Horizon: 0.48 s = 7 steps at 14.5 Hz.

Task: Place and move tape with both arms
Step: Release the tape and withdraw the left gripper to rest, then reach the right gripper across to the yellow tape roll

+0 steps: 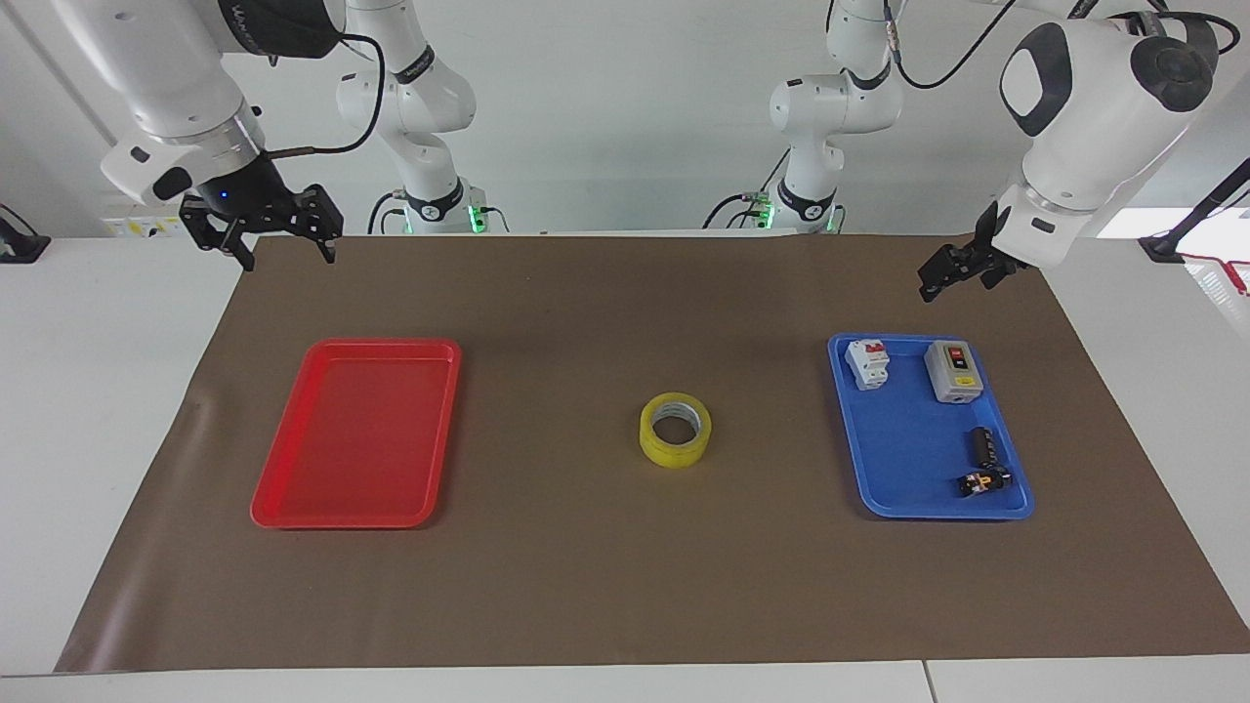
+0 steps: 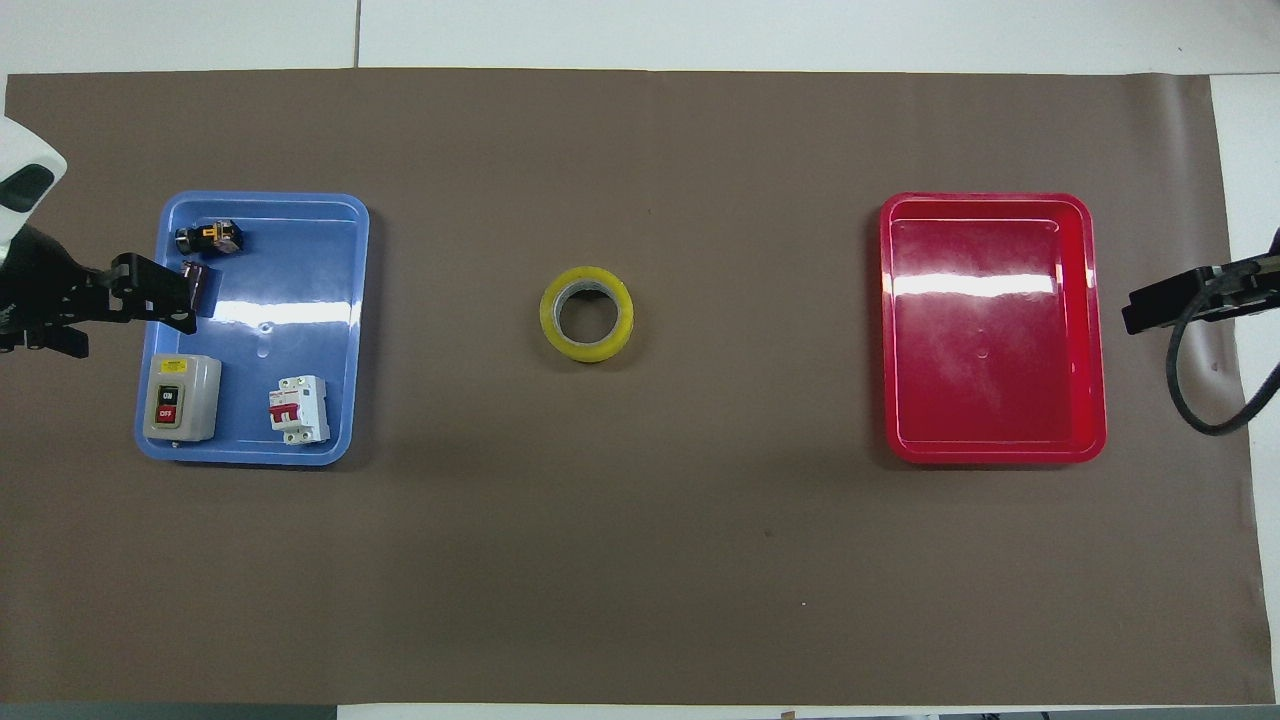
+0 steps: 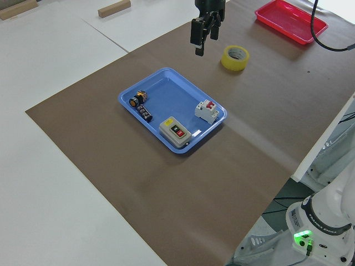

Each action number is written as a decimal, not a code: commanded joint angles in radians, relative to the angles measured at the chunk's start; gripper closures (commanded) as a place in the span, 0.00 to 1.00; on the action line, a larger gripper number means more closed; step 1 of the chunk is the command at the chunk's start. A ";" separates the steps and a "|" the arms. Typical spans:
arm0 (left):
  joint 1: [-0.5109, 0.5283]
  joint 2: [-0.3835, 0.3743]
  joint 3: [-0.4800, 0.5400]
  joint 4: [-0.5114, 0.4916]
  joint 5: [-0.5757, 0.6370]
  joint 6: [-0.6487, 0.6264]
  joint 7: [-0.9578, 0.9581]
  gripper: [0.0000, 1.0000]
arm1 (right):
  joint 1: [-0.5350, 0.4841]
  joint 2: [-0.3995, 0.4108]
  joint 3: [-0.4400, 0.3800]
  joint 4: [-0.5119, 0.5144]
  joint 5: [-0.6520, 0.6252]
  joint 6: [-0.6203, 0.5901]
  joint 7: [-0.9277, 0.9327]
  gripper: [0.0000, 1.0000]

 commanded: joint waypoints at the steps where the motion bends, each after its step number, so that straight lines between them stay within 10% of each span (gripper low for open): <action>1: 0.010 -0.034 -0.009 -0.022 0.006 0.005 0.016 0.00 | 0.080 -0.014 0.035 -0.028 0.005 0.060 0.199 0.00; 7: 0.013 -0.034 -0.007 -0.009 0.010 0.021 0.019 0.00 | 0.321 0.167 0.035 -0.023 0.000 0.297 0.554 0.00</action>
